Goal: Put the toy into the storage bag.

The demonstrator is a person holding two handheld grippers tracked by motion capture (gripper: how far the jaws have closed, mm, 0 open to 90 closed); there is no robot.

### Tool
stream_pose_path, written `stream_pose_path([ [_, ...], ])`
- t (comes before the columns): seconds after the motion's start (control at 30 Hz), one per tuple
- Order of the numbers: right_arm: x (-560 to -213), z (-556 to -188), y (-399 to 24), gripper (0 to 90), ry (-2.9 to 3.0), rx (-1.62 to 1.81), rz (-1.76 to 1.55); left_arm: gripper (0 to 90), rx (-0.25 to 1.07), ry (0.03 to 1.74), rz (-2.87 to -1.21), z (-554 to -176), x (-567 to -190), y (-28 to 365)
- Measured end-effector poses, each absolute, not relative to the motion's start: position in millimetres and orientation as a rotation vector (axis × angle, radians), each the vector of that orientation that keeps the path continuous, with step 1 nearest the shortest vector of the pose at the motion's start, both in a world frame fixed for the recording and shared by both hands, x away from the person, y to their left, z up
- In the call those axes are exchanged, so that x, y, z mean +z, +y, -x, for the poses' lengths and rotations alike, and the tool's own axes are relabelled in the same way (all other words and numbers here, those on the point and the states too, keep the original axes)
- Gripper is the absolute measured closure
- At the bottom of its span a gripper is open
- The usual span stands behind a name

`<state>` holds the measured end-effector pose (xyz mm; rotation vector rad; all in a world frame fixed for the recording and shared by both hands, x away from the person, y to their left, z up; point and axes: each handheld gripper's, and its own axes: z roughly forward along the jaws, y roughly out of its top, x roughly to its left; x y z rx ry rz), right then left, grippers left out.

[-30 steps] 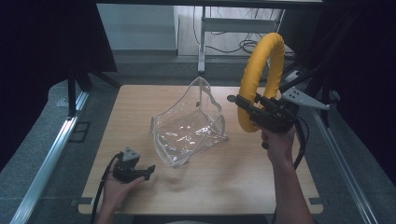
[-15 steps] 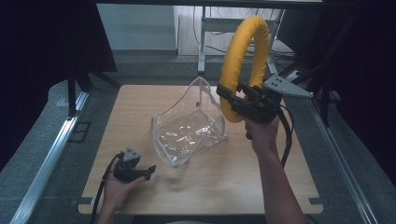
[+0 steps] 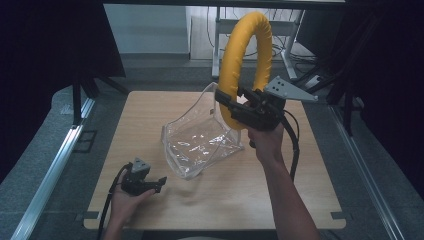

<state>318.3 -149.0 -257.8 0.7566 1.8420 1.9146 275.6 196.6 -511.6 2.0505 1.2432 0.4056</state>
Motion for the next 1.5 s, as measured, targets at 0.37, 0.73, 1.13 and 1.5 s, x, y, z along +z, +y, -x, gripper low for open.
stream_pose_path([
  [0.37, -254, -314, -128, 50.4, 1.864, 1.915, -0.709, 24.8, 0.408, 1.245, -2.045, -275, -511, 198],
  [0.73, -263, -314, -106, 50.4, 1.905, 1.945, -0.660, 24.8, 0.409, 1.244, -2.044, -275, -510, 200],
  [1.13, -273, -313, -93, 50.4, 1.912, 1.984, -0.659, 24.8, 0.408, 1.244, -2.045, -275, -510, 200],
  [1.5, -285, -313, -84, 50.3, 1.931, 1.993, -0.651, 24.8, 0.408, 1.246, -2.043, -274, -510, 200],
])
